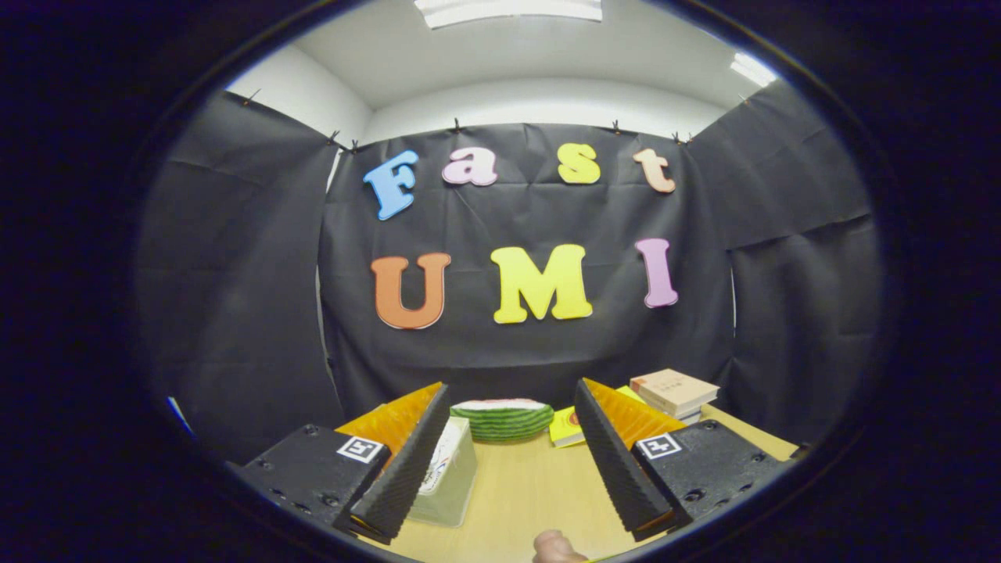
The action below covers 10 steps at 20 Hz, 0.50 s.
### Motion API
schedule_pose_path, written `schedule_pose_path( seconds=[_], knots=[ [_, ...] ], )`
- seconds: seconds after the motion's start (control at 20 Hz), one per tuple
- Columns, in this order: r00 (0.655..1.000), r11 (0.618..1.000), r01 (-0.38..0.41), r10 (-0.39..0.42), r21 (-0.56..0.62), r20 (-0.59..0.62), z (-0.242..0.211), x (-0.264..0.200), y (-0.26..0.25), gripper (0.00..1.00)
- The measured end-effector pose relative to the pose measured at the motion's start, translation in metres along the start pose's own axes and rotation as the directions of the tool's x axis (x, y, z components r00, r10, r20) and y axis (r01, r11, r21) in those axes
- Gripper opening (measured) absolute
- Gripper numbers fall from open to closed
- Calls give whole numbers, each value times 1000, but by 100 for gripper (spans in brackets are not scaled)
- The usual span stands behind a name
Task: Open the storage box then place both shoes into the box .Put the left shoe in first, then the right shoe, with the right side of both shoes facing outward in a uniform manner.
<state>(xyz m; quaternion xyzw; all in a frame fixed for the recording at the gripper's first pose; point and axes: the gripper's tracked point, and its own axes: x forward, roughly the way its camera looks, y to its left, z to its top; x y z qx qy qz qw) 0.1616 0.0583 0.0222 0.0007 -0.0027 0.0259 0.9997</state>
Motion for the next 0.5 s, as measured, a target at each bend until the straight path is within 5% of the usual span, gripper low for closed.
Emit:
schedule_pose_path(
  seconds=[0.5],
  knots=[
    [1000, 1000, 12, -12, -19, -8, 7, -24, -52, 100]
  ],
)
